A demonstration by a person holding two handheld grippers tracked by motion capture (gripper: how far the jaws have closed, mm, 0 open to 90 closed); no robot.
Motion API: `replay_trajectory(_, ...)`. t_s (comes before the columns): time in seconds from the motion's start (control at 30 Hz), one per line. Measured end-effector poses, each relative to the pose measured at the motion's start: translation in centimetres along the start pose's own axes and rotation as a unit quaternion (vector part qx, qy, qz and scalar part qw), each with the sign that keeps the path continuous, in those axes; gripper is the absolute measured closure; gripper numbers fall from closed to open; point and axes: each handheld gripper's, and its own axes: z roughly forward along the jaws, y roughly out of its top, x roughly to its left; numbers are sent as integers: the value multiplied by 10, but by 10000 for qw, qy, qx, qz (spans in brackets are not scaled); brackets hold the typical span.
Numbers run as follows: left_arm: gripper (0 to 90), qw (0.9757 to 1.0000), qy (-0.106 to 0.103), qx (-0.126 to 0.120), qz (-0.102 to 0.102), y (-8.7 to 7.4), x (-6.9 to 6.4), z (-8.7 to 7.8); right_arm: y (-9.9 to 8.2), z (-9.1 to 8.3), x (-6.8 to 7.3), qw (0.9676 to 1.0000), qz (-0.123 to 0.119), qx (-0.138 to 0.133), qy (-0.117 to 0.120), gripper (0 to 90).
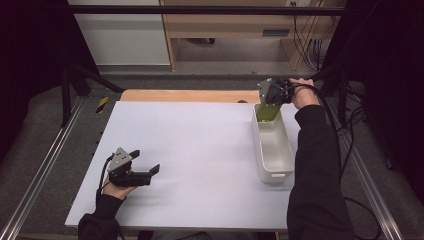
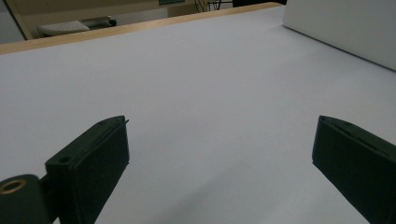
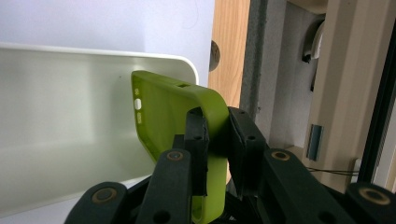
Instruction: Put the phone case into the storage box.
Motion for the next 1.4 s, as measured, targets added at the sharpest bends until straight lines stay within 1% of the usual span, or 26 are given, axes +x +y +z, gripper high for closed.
replay_trajectory(0.03, 33, 10000, 2, 2, -1, 0, 0, 0, 0, 1, -1, 10000, -22, 35, 0, 790)
replay_trajectory(0.07, 33, 10000, 3, 0, -1, 0, 0, 0, 0, 2, -1, 10000, -28, 6, -2, 790)
replay_trajectory(0.13, 34, 10000, 0, 2, -5, 0, 1, 0, 0, 5, -2, 10000, 20, 23, -2, 790)
replay_trajectory(0.27, 33, 10000, 4, 9, -12, 0, 1, 0, 2, 10, -2, 9999, 17, 84, 61, 790)
replay_trajectory(0.33, 33, 10000, 3, 12, -11, 0, 1, 0, 2, 12, -3, 9999, -10, 62, 79, 790)
replay_trajectory(0.43, 33, 10000, 6, 10, -13, 0, 1, 0, 3, 14, -2, 9998, 15, 118, 135, 790)
replay_trajectory(0.53, 33, 10000, 8, 16, -14, 0, 1, 0, 5, 16, -2, 9998, -7, 118, 163, 790)
replay_trajectory(0.6, 34, 10000, 1, 11, -17, 0, 1, 0, 6, 17, -2, 9998, -35, 89, 148, 790)
replay_trajectory(0.63, 33, 10000, 1, 14, -14, 0, 1, 0, 6, 18, -2, 9998, -13, 126, 140, 790)
replay_trajectory(0.73, 33, 10000, 1, 13, -12, 0, 1, 0, 8, 19, -3, 9998, -60, 125, 129, 789)
replay_trajectory(0.97, 33, 10000, 2, 16, -6, 0, 1, 0, 11, 21, -5, 9998, -39, 130, 142, 784)
replay_trajectory(1.17, 33, 10000, 5, 16, -18, -1, 2, 0, 10, 23, -8, 9998, 27, 124, 148, 777)
replay_trajectory(1.27, 33, 10000, 9, 13, -22, -1, 2, 0, 10, 24, -8, 9999, 42, 111, 123, 771)
replay_trajectory(1.33, 33, 10000, 13, 14, -21, -1, 2, 0, 10, 24, -8, 9998, 36, 152, 106, 766)
replay_trajectory(1.4, 33, 10000, 13, 16, -19, -1, 2, 0, 10, 26, -8, 9999, 19, 110, 76, 746)
